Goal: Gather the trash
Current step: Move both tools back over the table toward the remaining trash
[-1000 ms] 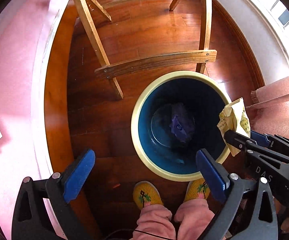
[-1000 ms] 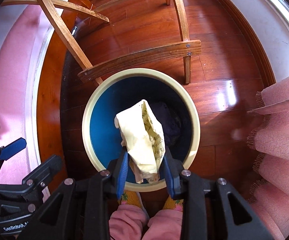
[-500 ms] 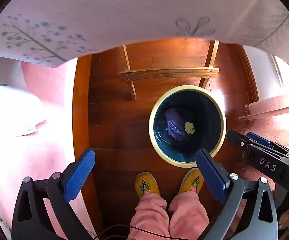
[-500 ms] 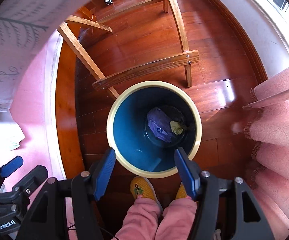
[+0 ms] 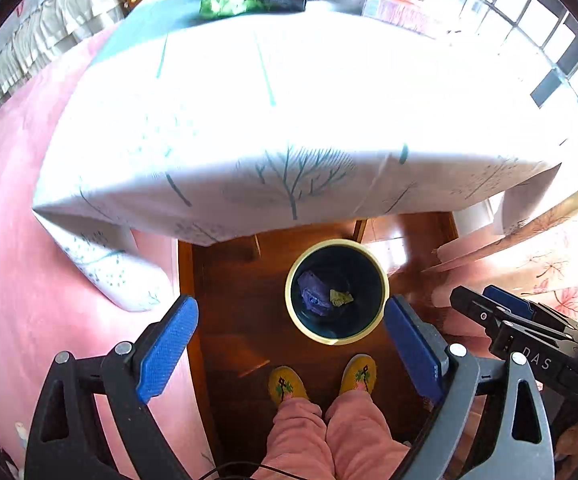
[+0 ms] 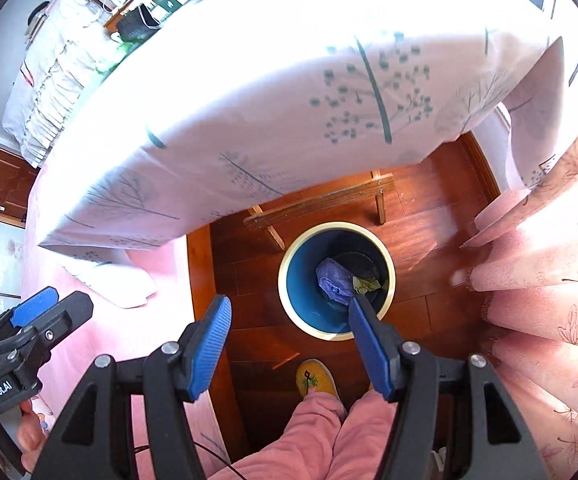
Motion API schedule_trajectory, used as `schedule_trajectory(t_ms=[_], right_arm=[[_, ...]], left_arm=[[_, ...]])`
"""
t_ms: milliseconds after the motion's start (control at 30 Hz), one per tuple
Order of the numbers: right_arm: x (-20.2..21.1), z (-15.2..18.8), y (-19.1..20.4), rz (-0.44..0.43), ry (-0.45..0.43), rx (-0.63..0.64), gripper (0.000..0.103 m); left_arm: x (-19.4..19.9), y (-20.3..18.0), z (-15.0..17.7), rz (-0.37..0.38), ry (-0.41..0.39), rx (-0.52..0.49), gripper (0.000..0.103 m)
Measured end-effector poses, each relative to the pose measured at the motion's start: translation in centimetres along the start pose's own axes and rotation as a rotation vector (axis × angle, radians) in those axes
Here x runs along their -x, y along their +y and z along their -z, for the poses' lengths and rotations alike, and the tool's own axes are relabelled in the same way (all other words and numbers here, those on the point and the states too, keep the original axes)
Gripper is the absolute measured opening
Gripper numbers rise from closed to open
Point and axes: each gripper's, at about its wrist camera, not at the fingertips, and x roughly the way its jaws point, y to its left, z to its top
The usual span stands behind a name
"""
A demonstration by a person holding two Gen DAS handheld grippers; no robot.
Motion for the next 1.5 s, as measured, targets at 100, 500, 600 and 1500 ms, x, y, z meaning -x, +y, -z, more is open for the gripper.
schedule_trajectory(t_ms=[100,500,600,1500], right_arm=[[3.6,-0.6,1.9,-0.008,-0.058,0.014,0.062],[12.0,-5.6,7.1,-0.015,-0.292,0.073,0.062],[13.3,-7.2,7.6,-0.014,-0.321,0.074,0.062],[-0.2,-39.6,-1.4,-0.220,0.017,0.060,0.062]], left_arm=[[3.9,-0.1,-1.3,0.032,-0.067,-0.031,0.093],[12.7,2.1,-8.3,0.082,-0.277,-0.062,0.093],[12.7,3.2,-9.8,0.089,-0.284,-0.026,0.093],[-1.7,2.4,-27.4,-0.063,-0.078,0.482,0.093]])
